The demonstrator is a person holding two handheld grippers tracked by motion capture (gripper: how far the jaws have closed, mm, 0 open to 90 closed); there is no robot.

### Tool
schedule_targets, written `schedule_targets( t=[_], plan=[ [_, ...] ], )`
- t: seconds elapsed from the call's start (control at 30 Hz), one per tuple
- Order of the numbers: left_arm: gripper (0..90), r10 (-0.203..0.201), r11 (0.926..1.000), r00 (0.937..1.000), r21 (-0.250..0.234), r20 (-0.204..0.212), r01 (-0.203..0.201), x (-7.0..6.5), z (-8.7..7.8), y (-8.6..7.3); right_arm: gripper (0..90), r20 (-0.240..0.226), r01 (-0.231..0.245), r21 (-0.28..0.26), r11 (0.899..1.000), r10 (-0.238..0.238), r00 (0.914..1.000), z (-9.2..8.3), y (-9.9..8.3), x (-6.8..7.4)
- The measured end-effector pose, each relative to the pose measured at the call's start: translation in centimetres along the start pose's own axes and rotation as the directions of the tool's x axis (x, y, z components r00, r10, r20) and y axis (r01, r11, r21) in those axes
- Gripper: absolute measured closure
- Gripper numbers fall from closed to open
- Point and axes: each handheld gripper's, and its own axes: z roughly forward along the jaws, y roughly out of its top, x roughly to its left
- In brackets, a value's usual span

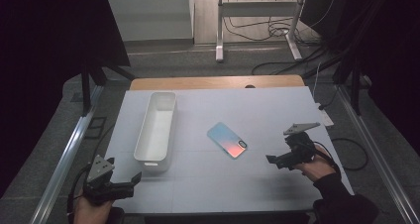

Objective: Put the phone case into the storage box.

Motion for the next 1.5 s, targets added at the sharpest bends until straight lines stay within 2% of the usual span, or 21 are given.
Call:
schedule_targets(
  t=[0.07,0.13,0.27,0.8,1.27,1.4,1.43,1.5],
  plan=[
    [0.0,0.002,1.0,1.0,0.0,-0.001,-0.002,0.0,0.0,0.0,0.0,-0.003,-0.001,-0.001,1.0,0.001,1.0,0.2,0.3,0.2],
    [0.0,0.0,1.0,1.0,0.0,0.0,0.0,0.0,0.0,0.0,0.0,0.002,0.031,0.017,0.999,-0.031,0.9995,1.0,1.2,0.6],
    [0.0,0.001,1.0,1.0,0.001,0.001,-0.001,0.0,0.0,0.0,0.0,-0.004,0.051,0.033,0.998,-0.051,0.9987,2.1,2.2,0.9],
    [0.0,0.009,0.9999,1.0,0.01,0.002,-0.009,-0.1,0.1,0.0,0.0,-0.032,0.104,0.064,0.993,-0.102,0.9943,5.9,5.6,2.0],
    [0.1,0.014,0.9998,0.9999,0.011,0.003,-0.014,-0.1,0.1,0.0,0.0,-0.032,0.123,0.097,0.988,-0.12,0.9922,9.1,8.4,3.0],
    [0.1,0.016,0.9998,0.9999,0.01,0.004,-0.016,-0.1,0.1,0.0,9.1,-0.008,0.135,0.112,0.985,-0.135,0.9908,9.7,8.9,3.2],
    [0.1,0.017,0.9998,0.9999,0.01,0.004,-0.017,-0.1,0.1,0.0,18.5,-0.015,0.142,0.107,0.984,-0.141,0.9899,9.8,9.1,3.2],
    [0.1,0.02,0.9997,0.9998,0.011,0.003,-0.02,-0.1,0.1,0.0,28.4,-0.022,0.15,0.111,0.982,-0.148,0.9887,10.0,9.2,3.3]
  ],
)
